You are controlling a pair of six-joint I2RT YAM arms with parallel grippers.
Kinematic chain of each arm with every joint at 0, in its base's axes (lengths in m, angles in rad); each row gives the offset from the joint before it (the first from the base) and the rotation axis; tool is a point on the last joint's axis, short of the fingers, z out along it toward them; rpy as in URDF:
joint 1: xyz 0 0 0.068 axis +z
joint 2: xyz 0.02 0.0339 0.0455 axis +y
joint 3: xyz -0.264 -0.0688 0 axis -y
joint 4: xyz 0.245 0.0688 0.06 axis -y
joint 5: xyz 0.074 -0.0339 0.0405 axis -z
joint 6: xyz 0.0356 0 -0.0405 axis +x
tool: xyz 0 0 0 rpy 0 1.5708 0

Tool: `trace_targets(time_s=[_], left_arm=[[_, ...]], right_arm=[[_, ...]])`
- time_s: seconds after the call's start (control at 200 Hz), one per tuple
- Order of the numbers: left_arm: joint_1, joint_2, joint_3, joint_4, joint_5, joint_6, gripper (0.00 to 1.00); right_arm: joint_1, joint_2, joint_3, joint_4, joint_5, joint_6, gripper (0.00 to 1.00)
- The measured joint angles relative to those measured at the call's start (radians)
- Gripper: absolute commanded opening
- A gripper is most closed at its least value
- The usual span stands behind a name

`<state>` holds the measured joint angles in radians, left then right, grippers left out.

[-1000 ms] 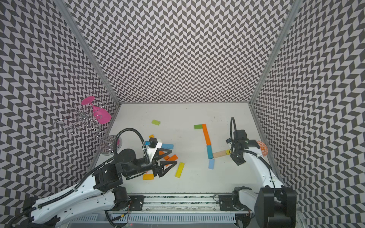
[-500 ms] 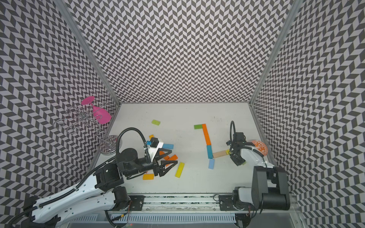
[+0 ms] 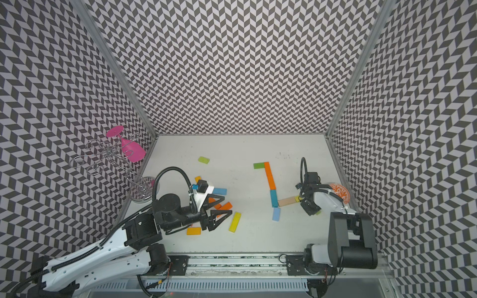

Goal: Assemble a giraffe with building blocks
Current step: Assemble the building block at the center of the board.

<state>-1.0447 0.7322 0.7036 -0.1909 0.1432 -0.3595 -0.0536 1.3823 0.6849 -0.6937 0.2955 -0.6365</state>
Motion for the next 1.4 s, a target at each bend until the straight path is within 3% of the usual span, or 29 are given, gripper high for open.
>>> trace_targets(time_s=[0.12,0.215,0.491,1.402], left_arm=[[0.000,0.000,0.000,-0.003,0.000,0.000,0.78],[0.000,0.000,0.000,-0.005,0.000,0.000,0.78],[0.000,0.000,0.000,-0.006,0.000,0.000,0.78],[0.000,-0.006,0.000,-0.006,0.000,0.002,0.78]], right_arm=[[0.000,0.000,-0.006,0.001,-0.002,0.000,0.48],[0.000,0.000,-0.015,0.001,-0.001,0.002,0.48],[-0.002,0.002,-0.016,0.000,-0.004,0.006,0.26],[-0.022,0.062,0.041,-0.005,0.016,0.035,0.23]])
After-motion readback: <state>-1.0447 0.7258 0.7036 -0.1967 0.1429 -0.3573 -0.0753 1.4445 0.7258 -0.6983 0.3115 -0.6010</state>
